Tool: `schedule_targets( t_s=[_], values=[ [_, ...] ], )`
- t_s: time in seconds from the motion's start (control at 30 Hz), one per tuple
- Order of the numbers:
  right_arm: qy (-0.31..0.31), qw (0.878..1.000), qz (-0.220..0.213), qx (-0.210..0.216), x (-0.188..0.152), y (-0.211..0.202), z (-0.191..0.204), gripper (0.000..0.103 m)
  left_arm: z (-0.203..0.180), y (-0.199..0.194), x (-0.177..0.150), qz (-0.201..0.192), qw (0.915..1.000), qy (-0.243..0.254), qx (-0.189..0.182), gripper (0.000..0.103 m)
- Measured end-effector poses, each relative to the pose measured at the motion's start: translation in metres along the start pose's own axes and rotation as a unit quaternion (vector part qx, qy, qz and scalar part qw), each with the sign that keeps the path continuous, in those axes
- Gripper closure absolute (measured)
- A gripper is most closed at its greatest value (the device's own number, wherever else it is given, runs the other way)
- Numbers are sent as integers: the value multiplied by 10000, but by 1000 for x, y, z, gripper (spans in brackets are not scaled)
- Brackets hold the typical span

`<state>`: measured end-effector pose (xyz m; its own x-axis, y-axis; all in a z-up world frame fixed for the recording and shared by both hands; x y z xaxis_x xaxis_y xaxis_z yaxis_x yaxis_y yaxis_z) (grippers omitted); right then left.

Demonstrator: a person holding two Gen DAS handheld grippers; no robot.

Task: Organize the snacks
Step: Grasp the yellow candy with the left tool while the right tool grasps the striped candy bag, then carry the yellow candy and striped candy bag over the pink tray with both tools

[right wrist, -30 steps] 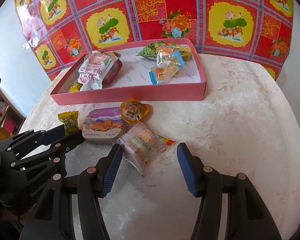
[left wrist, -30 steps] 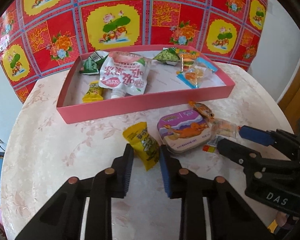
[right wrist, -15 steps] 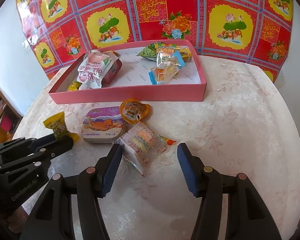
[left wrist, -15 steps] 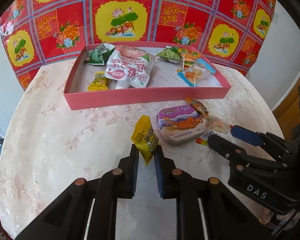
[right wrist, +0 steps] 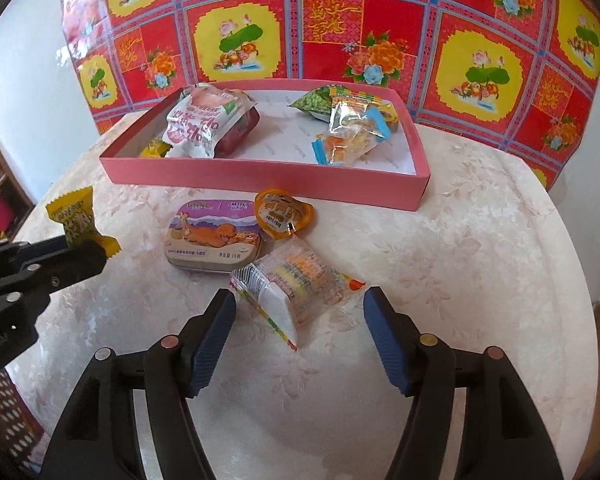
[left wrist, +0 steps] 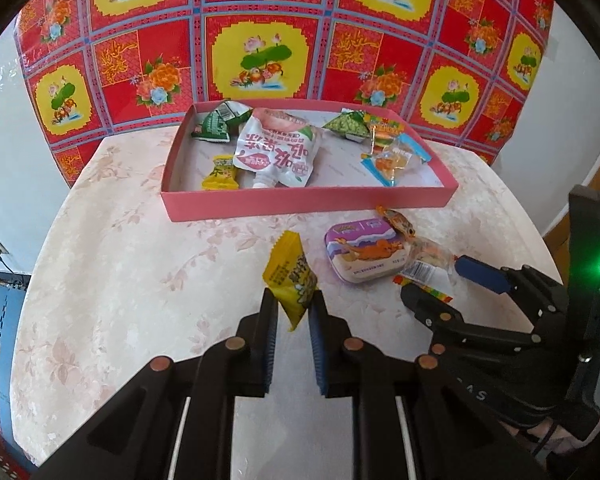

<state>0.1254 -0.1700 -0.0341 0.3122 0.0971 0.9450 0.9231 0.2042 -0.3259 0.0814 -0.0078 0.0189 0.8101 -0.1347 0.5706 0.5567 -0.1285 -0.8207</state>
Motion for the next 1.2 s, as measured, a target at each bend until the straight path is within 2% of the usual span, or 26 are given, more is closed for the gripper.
schedule_targets(
  t_s=[0.13, 0.3, 0.4, 0.53, 0.73, 0.97, 1.2],
  values=[
    [11, 10000, 10, -45, 0, 0, 1, 36, -3, -3, -2, -15, 10000, 39, -22, 87],
    [64, 9999, -4, -93, 0, -2, -4, 46, -2, -5, -1, -41, 10000, -7, -78, 87],
    [125, 9998, -41, -147, 1, -3, -9, 57, -2, -6, 0, -78, 9999, -22, -110, 87],
    [251, 9994, -103, -218, 1, -5, -16, 78, 0, -7, 3, -137, 9998, -26, -152, 87],
    [348, 9992, -86, -182, 2, -7, -23, 93, 8, -7, 6, -129, 9995, -182, -213, 87],
    [520, 9986, -42, 8, 0, -10, -27, 98, 17, -8, 12, -154, 9989, -353, -273, 87],
    [448, 9985, -284, 125, 9, -21, -26, 98, 28, -7, 26, -286, 9983, -428, -280, 87]
  ],
)
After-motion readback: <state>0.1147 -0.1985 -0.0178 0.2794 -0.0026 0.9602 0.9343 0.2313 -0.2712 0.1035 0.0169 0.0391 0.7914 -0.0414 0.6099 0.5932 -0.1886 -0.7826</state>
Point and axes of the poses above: each gripper's, at about its wrist camera, not at the fingertips, and y roughly the way its jaws point, z to its left, x to its top, the point moved 6 cm from there along y, roughly the way its jaws point, and after that the axes turned 7 degrees about y, right-handed, at the moved point
